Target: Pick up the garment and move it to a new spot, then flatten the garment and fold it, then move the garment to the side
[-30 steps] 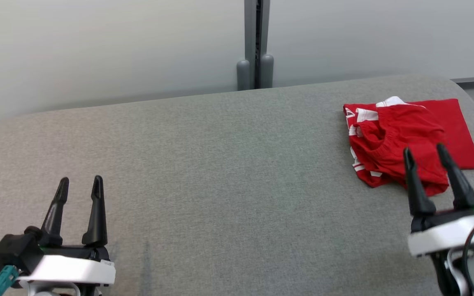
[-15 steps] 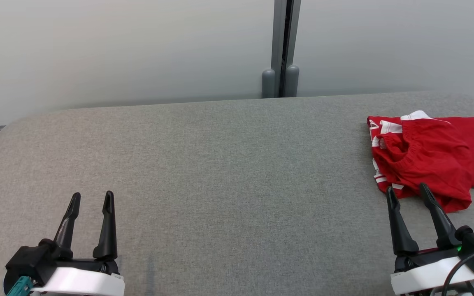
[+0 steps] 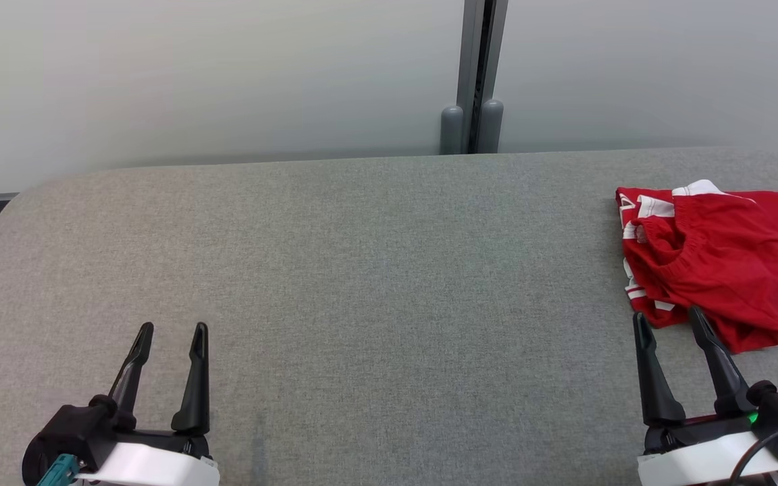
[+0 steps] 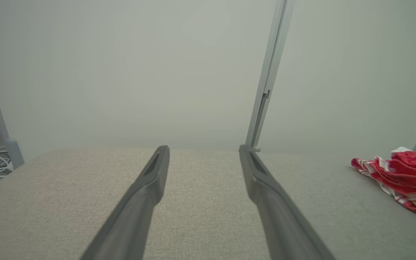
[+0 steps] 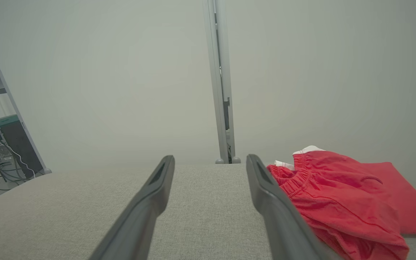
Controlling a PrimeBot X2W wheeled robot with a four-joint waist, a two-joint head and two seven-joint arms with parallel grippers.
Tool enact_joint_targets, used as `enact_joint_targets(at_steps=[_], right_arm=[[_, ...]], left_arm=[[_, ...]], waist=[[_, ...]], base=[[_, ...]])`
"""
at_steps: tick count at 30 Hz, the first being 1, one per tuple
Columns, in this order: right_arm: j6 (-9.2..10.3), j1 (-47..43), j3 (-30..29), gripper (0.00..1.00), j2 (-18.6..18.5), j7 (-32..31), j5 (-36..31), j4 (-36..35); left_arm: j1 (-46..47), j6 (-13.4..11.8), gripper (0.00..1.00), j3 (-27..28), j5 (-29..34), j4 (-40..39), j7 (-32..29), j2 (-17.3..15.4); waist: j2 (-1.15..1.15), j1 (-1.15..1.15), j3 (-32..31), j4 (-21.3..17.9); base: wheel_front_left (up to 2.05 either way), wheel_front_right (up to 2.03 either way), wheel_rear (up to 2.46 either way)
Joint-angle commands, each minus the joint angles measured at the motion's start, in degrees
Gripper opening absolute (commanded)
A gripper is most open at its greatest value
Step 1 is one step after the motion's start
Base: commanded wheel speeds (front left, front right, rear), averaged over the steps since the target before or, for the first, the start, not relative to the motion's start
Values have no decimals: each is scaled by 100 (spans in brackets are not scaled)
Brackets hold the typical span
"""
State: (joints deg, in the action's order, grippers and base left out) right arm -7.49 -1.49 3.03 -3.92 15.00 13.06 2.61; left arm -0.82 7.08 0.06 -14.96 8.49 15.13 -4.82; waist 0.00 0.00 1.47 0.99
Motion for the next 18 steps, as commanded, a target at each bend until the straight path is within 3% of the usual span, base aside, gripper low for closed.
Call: enact_joint_targets(at_steps=[1, 18], right_arm=[[-2, -4, -4, 100, -4, 17, -70, -52], [-2, 66, 24, 100, 25, 17, -91, 8]], left_arm=[[-32, 43, 100, -4, 75, 22, 1, -19], [30, 43, 100, -121, 166, 104, 1, -19]], waist=[[0, 0, 19, -2], [0, 0, 64, 20]], base=[[0, 0, 0], [0, 0, 0]])
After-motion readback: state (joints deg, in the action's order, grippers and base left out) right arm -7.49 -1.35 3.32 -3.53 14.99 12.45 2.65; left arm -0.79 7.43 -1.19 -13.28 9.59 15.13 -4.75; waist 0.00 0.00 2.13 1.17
